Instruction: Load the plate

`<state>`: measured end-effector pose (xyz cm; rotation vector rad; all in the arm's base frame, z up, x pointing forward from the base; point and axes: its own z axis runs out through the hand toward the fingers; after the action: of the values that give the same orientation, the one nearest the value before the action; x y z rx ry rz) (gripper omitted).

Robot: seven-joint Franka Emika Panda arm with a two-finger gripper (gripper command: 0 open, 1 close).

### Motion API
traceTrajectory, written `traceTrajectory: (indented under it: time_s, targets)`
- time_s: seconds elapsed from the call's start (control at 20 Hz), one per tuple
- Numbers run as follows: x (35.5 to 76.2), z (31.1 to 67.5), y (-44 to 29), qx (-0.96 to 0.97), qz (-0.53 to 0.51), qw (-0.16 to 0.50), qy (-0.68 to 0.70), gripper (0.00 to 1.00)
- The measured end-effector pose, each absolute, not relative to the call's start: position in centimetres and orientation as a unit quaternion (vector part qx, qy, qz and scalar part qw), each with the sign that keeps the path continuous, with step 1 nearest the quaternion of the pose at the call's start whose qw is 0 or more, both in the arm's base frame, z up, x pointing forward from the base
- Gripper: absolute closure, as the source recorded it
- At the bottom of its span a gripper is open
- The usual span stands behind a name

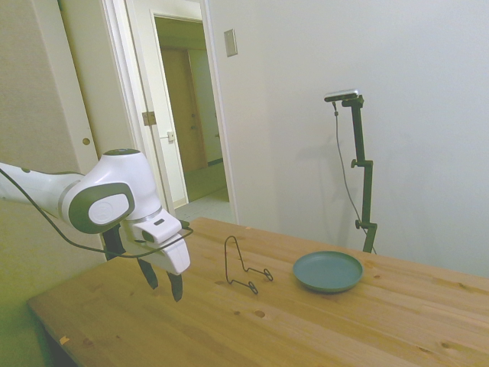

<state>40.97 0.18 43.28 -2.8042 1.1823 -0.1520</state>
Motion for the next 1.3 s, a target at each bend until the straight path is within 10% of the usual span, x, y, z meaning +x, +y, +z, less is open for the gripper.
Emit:
traceTrajectory:
  time_s: [1.3]
  targets:
    - [55.4,55.3,-15.2,-0.858,-0.135,0.087,0.487,0.0]
